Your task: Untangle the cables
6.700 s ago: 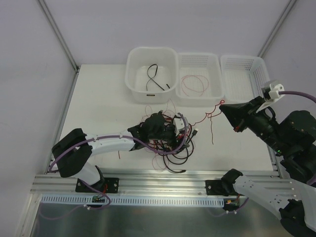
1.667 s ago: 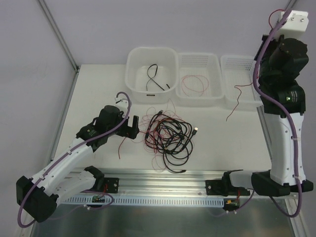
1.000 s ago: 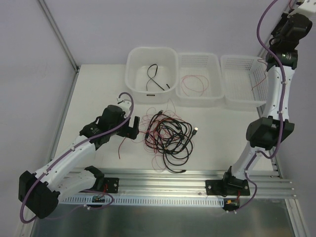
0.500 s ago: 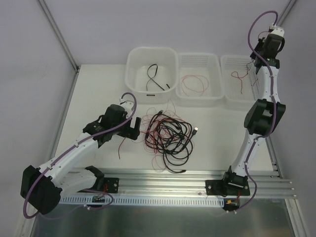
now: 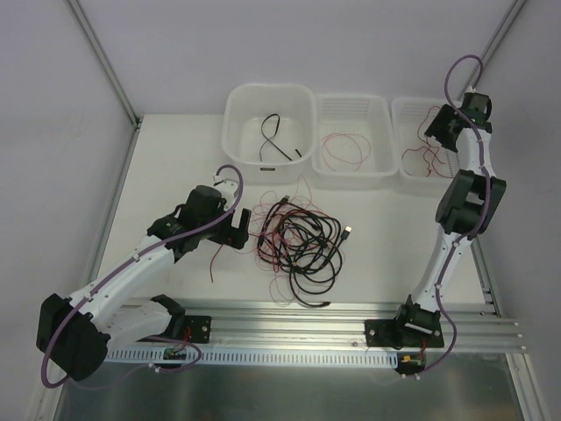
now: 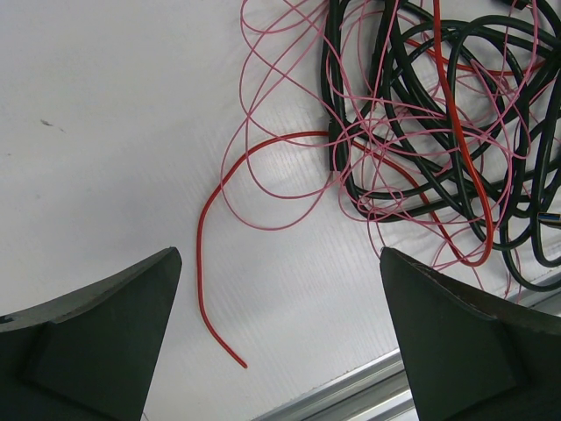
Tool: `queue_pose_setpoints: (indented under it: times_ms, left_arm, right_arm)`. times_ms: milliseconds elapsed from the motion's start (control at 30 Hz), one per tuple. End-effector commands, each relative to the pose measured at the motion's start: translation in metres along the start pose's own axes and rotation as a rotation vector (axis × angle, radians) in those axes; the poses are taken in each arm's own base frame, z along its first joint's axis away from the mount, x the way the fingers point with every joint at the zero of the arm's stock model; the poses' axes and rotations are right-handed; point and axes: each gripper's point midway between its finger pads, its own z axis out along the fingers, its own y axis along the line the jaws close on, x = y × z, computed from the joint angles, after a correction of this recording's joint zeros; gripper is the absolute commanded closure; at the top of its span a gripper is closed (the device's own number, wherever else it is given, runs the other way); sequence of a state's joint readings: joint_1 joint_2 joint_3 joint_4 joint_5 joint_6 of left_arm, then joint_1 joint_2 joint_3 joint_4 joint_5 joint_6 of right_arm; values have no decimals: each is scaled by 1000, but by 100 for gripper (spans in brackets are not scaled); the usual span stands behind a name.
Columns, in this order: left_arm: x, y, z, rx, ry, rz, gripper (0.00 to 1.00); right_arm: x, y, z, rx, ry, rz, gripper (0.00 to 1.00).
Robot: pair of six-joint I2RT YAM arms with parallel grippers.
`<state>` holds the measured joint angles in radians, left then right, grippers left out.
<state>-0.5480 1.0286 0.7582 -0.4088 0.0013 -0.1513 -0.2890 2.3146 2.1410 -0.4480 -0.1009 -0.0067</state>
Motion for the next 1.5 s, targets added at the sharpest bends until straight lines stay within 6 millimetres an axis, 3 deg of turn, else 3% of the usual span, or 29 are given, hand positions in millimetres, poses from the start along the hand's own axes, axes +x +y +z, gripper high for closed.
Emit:
queue_pose_setpoints:
  times_ms: [0, 33, 133, 167, 233, 267, 333, 367, 400, 467, 500, 533, 567, 600, 633, 700, 733, 867, 933, 1033, 1167, 1367, 1467]
  left_arm:
    - [-7, -1, -5, 14, -28, 0, 1]
    - [-8, -2, -6, 21, -32, -1, 1]
    - [-11, -2, -10, 19, -51, -6, 1]
    - [-11, -1, -10, 14, -55, -7, 1]
    - [-12, 0, -12, 7, -62, -14, 1]
    - [-13, 4, -13, -16, -71, -18, 1]
    - [-16, 4, -15, -17, -83, -26, 1]
    - [-16, 3, -16, -15, -87, -31, 1]
    - [-17, 3, -18, -15, -95, -37, 1]
    - [-17, 3, -19, -15, -101, -44, 1]
    - [-19, 2, -20, -10, -107, -53, 1]
    - [-18, 1, -20, -3, -105, -58, 1]
    - [-18, -1, -21, 6, -105, -61, 1]
    - [-19, -2, -21, 10, -107, -68, 1]
    - [-19, -3, -21, 13, -105, -70, 1]
    - [-17, -8, -20, 41, -93, -79, 1]
    - [-17, -9, -20, 46, -90, -79, 1]
    - [-16, -14, -17, 68, -74, -89, 1]
    - [-15, -15, -17, 74, -71, -89, 1]
    - [-17, -18, -17, 90, -74, -91, 1]
    - [-17, -24, -15, 124, -70, -100, 1]
    - [-29, -32, -8, 151, -63, -105, 3]
    - [-42, -46, -5, 194, -48, -113, 12]
  right_arm:
    - [-39, 26, -55, -90, -97, 22, 29]
    - [-52, 34, -74, -110, -137, 14, 26]
    - [-60, 48, -100, -125, -171, -22, 18]
    - [-69, 58, -120, -133, -205, -33, 18]
    - [-59, 61, -133, -122, -195, -80, 11]
    - [-60, 72, -155, -132, -219, -95, 9]
    - [-48, 82, -173, -144, -224, -131, 7]
    - [-19, 87, -169, -131, -174, -155, 7]
    - [-19, 94, -195, -138, -211, -176, 7]
    - [25, 103, -199, -144, -138, -225, 7]
    - [32, 109, -221, -166, -159, -234, 8]
    - [50, 123, -229, -203, -137, -257, 8]
    - [80, 120, -230, -205, -78, -263, 9]
    - [87, 126, -248, -236, -90, -269, 10]
    - [107, 144, -260, -299, -67, -296, 10]
    - [152, 146, -264, -322, 10, -327, 12]
    - [168, 159, -283, -380, 7, -359, 12]
    - [231, 173, -303, -455, 84, -437, 16]
    - [267, 174, -306, -493, 141, -491, 21]
    - [301, 169, -294, -506, 201, -532, 31]
    - [319, 178, -291, -555, 240, -595, 43]
    - [328, 203, -300, -608, 239, -681, 44]
    - [334, 203, -297, -600, 244, -668, 44]
